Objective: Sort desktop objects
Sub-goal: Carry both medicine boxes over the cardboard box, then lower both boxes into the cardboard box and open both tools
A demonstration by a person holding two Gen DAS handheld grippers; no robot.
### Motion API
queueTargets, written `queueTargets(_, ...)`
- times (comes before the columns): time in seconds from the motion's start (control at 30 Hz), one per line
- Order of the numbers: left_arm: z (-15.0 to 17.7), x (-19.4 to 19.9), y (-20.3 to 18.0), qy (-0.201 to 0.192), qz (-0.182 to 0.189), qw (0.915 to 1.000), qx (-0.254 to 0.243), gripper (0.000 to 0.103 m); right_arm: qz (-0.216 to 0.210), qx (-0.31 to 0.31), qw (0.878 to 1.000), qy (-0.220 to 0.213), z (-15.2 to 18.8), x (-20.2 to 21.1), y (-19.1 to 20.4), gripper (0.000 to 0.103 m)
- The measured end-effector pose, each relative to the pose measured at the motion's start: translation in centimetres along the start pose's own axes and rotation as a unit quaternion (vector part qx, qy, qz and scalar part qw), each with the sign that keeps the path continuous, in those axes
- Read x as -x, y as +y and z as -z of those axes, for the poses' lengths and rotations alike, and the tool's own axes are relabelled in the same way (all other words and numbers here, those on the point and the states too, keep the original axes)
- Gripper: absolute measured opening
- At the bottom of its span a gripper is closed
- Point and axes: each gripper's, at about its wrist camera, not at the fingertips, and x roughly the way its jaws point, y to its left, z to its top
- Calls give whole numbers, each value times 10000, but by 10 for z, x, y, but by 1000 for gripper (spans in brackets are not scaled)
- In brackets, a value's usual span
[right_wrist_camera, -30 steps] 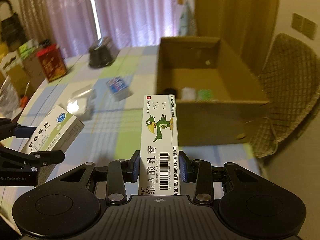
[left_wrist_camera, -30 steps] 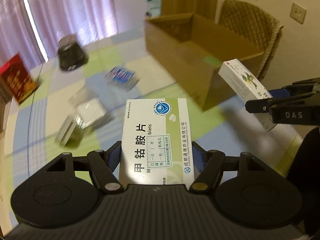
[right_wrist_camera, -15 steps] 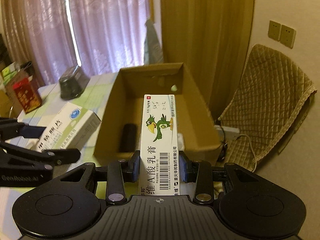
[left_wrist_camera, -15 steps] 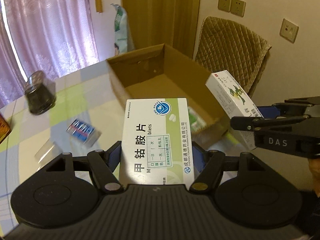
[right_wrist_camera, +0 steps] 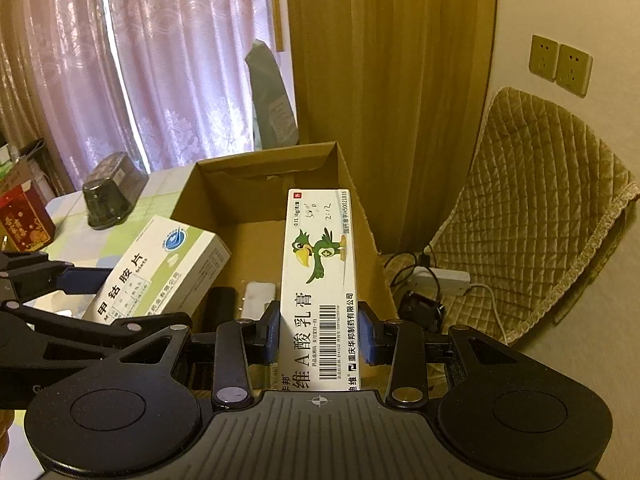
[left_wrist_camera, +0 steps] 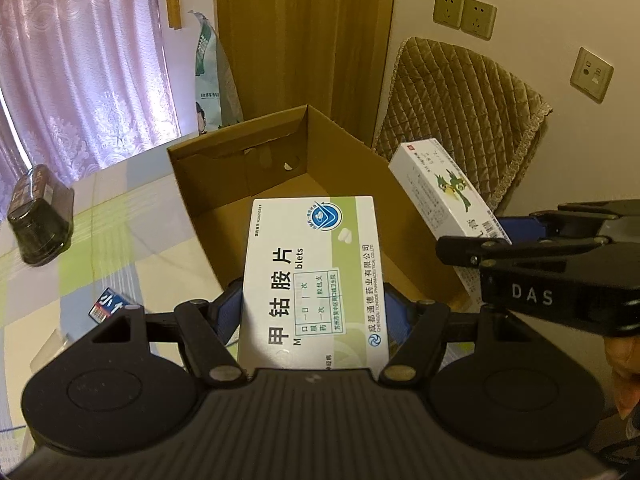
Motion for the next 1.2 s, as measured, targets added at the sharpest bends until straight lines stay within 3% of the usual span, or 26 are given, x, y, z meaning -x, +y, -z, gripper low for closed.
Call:
queueTargets(0.87, -9, -33, 8, 48, 54, 9999, 126, 67, 109, -81, 9996, 241, -3, -34, -13, 37)
queueTargets(0.97, -10, -32, 12, -82, 56, 9997, 221, 75, 113, -78, 9996, 242, -4, -36, -14, 37)
queueTargets(1.2, -6, -25, 27, -95, 0, 9993, 361, 75, 112, -58, 9996, 233, -4, -36, -13, 37)
